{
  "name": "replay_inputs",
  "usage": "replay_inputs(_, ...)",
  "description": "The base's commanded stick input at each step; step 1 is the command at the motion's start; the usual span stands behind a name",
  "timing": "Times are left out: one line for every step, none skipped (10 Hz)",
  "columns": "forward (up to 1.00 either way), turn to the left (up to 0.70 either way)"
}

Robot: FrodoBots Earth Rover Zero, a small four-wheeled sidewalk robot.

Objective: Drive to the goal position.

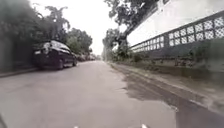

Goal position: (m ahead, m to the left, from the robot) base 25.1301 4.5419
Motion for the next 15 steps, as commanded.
replay_inputs(1.0,0.0)
replay_inputs(1.0,0.0)
replay_inputs(1.0,0.0)
replay_inputs(1.0,0.02)
replay_inputs(1.0,0.03)
replay_inputs(1.0,0.08)
replay_inputs(1.0,0.11)
replay_inputs(1.0,0.1)
replay_inputs(1.0,0.07)
replay_inputs(1.0,0.04)
replay_inputs(1.0,0.04)
replay_inputs(1.0,0.04)
replay_inputs(1.0,0.04)
replay_inputs(1.0,0.04)
replay_inputs(1.0,0.04)
